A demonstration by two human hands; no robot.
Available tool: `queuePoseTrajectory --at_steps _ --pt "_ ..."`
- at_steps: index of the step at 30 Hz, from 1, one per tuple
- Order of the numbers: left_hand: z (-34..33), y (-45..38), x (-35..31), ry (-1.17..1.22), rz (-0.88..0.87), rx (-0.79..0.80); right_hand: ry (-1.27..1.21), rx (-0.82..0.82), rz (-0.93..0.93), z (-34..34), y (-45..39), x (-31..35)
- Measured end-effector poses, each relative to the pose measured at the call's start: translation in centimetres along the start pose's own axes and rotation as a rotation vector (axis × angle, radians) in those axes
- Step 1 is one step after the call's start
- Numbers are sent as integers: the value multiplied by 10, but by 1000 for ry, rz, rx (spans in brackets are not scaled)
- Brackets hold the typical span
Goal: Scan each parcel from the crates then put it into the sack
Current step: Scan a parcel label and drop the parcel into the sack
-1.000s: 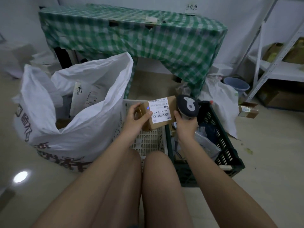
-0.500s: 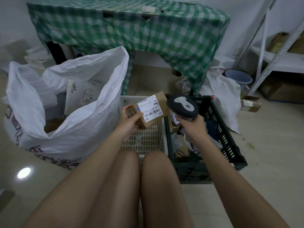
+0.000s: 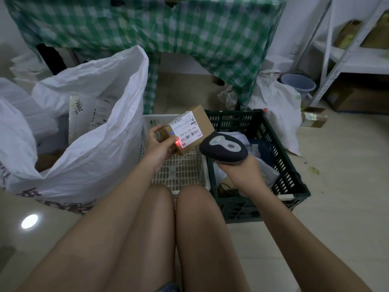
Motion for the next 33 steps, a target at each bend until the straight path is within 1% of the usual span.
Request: queuePoseTrajectory --at_steps 8,13,16,19,21,26,29,31,33 --pt "-1 2 1 25 -20 3 38 -42 -36 4 7 3" --pt "-4 9 -5 7 -27 27 -1 -39 -40 4 7 1" --pt "-9 22 -17 -34 -89 51 -91 -67 -41 6 5 10" --pt "-16 42 -42 -18 -208 74 -264 -166 -12 10 2 28" --pt "-17 58 -65 14 -297 62 -381 -213 16 7 -2 45" --pt "-7 96 -129 107 -481 -12 -509 -217 116 -10 -12 101" --pt "17 110 -163 84 -573 -101 -562 -155 160 -31 -17 140" --pt "39 119 -183 56 -636 -161 -537 -119 149 -50 -19 161" --pt "68 126 -199 -34 -689 -269 -492 -93 153 -68 -20 179"
Point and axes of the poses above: each hand's wrist, its own y-axis away from the middle knuckle, its own z-axis out of the back of the hand, x = y × z, the point moved 4 cm from there along -y, towards the middle knuckle, and after that the axes turned 4 degrees about -y, right-handed, at the moved point
